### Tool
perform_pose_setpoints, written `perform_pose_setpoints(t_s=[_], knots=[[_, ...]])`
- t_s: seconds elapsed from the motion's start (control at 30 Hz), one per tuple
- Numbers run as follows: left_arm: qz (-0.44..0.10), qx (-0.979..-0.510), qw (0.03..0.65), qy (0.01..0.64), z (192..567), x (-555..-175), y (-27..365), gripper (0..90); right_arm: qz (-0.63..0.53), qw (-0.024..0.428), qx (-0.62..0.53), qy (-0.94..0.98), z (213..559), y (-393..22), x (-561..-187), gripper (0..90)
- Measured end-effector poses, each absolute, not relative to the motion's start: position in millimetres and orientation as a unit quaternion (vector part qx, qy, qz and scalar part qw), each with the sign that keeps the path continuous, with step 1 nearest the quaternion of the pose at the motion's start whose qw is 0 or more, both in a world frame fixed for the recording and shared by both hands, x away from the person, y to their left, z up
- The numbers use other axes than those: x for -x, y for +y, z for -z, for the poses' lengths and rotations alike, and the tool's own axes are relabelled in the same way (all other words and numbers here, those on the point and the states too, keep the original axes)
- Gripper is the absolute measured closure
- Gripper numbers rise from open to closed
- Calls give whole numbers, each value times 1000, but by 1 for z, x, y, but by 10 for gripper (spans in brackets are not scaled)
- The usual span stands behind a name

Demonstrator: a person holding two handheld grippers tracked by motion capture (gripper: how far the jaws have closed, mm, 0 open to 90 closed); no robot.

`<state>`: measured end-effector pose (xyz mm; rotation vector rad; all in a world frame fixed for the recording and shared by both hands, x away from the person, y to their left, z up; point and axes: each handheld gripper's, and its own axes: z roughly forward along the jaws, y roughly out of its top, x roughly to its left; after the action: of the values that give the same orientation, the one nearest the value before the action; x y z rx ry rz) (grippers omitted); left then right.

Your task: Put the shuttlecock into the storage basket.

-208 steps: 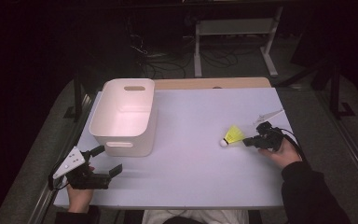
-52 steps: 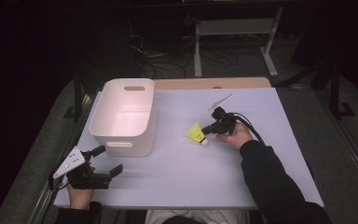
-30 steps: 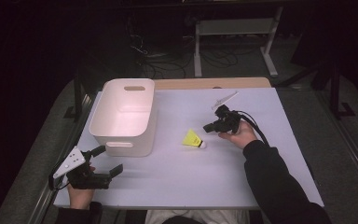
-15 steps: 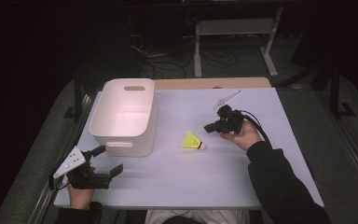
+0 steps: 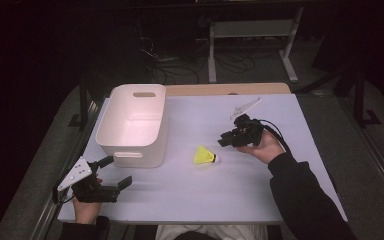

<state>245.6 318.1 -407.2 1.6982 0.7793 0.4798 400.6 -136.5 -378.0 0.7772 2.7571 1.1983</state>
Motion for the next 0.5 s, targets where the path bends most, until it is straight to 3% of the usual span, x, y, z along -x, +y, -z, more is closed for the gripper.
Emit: perform_pose_setpoints(t_s=[0.2,0.33,0.5], knots=[[-204,-724,569,332,407,-246,318,0,-373,17,-240,896,377,-136,-397,306],[-204,-724,569,332,407,-246,318,0,-364,11,-231,902,380,-135,-395,162],[-204,-724,569,332,407,-246,318,0,-366,2,-220,904,381,-133,-394,116]])
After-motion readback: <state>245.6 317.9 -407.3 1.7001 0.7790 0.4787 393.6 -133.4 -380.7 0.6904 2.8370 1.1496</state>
